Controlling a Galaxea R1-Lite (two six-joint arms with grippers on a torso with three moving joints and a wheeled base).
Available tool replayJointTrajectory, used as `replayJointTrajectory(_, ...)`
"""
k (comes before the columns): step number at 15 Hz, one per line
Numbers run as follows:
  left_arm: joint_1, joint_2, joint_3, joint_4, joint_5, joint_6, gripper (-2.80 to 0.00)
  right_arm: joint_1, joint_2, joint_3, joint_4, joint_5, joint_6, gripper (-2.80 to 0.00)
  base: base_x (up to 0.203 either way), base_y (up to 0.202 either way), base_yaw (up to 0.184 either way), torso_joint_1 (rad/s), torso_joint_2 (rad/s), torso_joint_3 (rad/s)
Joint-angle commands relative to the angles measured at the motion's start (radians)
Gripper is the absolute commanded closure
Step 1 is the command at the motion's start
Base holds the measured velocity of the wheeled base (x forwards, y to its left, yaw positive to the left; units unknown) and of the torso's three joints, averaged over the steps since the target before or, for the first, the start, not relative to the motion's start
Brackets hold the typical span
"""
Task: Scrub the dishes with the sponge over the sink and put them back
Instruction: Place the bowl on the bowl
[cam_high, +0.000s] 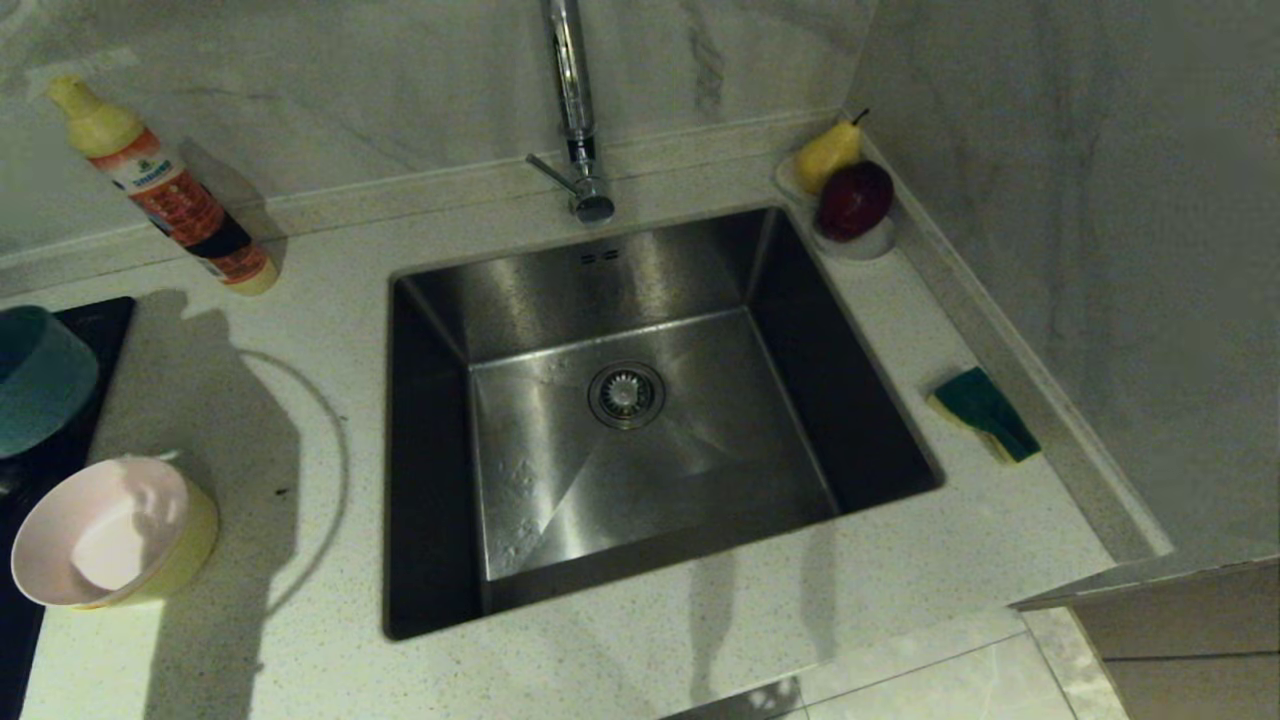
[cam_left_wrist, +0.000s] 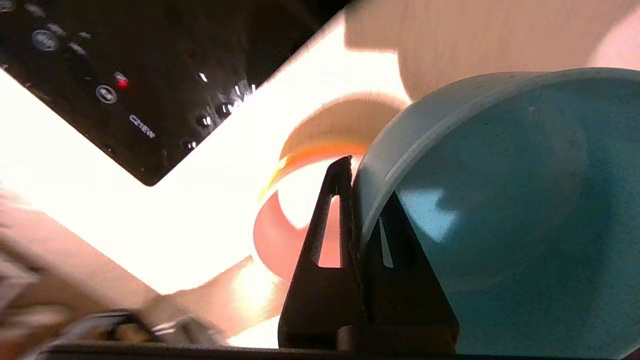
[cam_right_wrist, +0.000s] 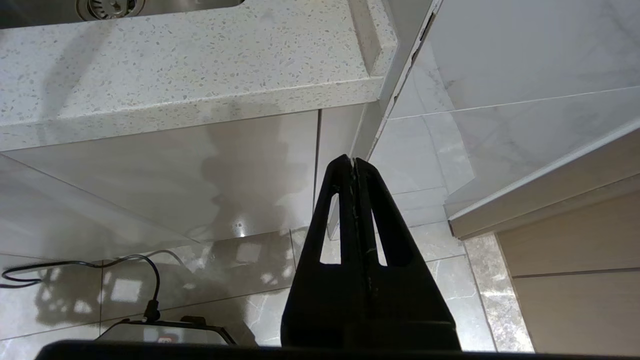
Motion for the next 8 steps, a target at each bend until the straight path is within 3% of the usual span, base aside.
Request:
replayJointTrajectory(1, -0.031, -0.001, 0.042, -0.004, 0.001, 0.082, 0.00, 0.001, 0.000, 0.000, 0.000, 0.000, 0.000, 0.00, 0.000, 0.000, 0.000, 0.000, 0.00, 0.000)
replayJointTrajectory(4, -0.057, 0.002, 0.056, -0.001, 0.005, 0.093, 0.00, 0.000, 0.000, 0.000, 0.000, 0.000, 0.000, 0.00, 0.000, 0.000, 0.000, 0.000, 0.00, 0.000)
replayJointTrajectory(8, -0.079, 0.006, 0.101, 0.001, 0.008, 0.157, 0.00, 0.001, 0.000, 0.000, 0.000, 0.000, 0.000, 0.00, 0.000, 0.000, 0.000, 0.000, 0.00, 0.000)
